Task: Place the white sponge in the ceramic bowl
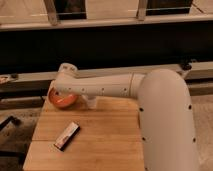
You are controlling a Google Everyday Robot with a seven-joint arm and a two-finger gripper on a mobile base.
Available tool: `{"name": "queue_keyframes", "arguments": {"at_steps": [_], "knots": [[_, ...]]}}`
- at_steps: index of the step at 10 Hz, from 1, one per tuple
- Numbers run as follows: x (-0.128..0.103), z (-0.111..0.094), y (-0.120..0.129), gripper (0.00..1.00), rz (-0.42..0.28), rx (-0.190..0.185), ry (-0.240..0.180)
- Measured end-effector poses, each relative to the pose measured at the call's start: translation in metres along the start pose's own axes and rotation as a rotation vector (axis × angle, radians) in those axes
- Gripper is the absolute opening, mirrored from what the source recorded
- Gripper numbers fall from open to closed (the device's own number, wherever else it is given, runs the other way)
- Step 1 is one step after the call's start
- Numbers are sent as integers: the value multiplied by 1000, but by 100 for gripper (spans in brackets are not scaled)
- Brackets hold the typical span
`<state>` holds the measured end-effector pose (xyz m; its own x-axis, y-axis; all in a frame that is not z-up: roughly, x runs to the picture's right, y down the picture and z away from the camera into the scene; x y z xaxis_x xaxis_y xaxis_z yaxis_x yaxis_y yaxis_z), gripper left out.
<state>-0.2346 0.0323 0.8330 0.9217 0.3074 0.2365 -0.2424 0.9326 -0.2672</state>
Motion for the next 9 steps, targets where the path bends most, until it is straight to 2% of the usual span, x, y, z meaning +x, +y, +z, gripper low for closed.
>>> {"name": "queue_keyframes", "arguments": {"at_steps": [4, 9], "knots": [[20, 22, -3, 0, 14, -17, 11], [34, 45, 2, 0, 25, -49, 22]]}}
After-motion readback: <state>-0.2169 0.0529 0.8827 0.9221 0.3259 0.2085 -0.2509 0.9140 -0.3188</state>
